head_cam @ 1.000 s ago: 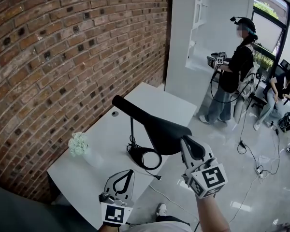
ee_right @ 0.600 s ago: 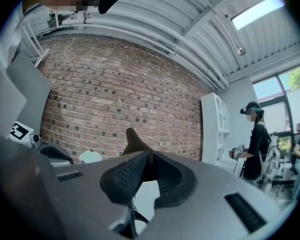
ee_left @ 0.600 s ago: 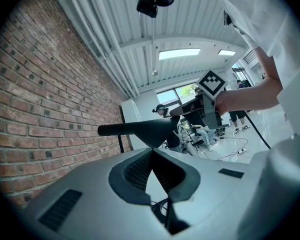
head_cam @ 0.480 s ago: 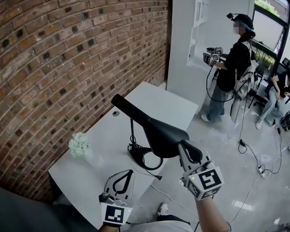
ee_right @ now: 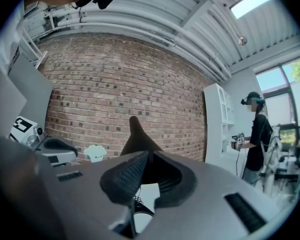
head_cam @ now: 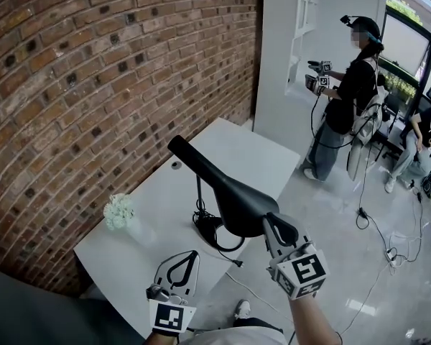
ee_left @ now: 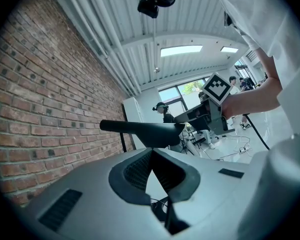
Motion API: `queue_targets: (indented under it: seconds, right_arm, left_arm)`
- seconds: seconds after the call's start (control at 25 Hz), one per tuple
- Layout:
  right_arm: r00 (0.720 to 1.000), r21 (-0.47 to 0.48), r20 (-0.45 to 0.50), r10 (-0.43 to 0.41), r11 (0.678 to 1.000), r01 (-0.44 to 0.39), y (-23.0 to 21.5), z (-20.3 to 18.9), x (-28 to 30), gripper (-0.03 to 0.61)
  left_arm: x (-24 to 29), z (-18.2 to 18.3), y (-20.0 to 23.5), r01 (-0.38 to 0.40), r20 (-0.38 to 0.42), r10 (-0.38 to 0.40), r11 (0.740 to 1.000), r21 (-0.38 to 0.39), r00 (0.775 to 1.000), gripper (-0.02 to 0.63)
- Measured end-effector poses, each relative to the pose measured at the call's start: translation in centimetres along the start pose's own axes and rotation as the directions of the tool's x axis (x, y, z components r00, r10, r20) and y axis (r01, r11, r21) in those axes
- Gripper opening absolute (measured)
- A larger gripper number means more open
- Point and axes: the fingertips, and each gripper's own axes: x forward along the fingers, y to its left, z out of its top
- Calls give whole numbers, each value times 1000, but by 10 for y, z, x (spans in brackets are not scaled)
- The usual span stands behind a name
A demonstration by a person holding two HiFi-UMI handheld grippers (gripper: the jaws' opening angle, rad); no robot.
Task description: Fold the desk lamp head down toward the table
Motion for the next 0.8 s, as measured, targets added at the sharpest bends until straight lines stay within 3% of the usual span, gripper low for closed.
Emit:
queue_targets:
  seconds: [0.8]
  right_arm:
    - [989,15,-105,108,994,-107,9,-42,24,20]
  left_arm:
    - [12,-3,3,-36,-57,36,999,-1,998,8]
